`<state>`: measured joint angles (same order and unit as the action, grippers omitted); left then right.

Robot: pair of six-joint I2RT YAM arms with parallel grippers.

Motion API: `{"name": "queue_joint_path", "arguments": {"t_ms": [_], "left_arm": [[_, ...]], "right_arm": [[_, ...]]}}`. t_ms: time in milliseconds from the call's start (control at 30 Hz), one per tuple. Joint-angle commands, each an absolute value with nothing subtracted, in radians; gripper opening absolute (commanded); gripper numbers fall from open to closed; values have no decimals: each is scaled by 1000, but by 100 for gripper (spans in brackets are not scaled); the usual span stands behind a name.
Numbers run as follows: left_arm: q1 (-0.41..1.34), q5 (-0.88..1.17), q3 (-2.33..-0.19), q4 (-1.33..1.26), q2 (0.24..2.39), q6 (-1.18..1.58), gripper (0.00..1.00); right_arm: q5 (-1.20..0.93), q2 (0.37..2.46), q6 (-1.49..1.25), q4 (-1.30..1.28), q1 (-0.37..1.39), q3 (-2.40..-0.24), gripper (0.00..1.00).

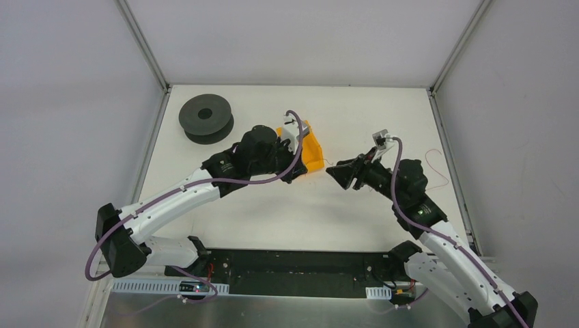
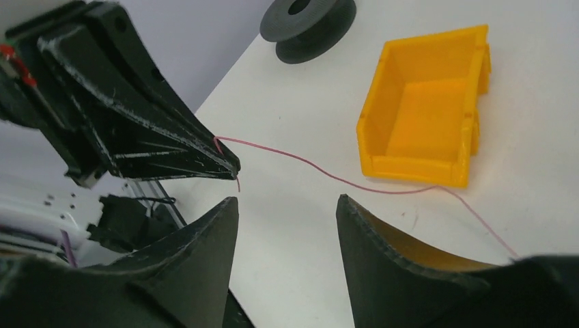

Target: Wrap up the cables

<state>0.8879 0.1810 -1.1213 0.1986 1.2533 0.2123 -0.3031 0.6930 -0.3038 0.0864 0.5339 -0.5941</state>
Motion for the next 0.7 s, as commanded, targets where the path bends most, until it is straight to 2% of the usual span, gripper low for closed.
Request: {"name": "queue_joint_path", "arguments": {"t_ms": [0, 233, 367, 667], "left_arm": [[851, 267, -1125, 250, 1207, 263, 0], [773, 375, -1132, 286, 1171, 307, 0], [757, 394, -1134, 299, 1155, 304, 0], [742, 406, -1135, 315, 1143, 304, 0]], "right_arm": [[-499, 697, -6, 337, 496, -552, 59], [-690, 853, 135, 404, 468, -589, 66], [-809, 939, 154, 433, 456, -629, 67], [-871, 1137, 205, 483, 445, -722, 66]]}}
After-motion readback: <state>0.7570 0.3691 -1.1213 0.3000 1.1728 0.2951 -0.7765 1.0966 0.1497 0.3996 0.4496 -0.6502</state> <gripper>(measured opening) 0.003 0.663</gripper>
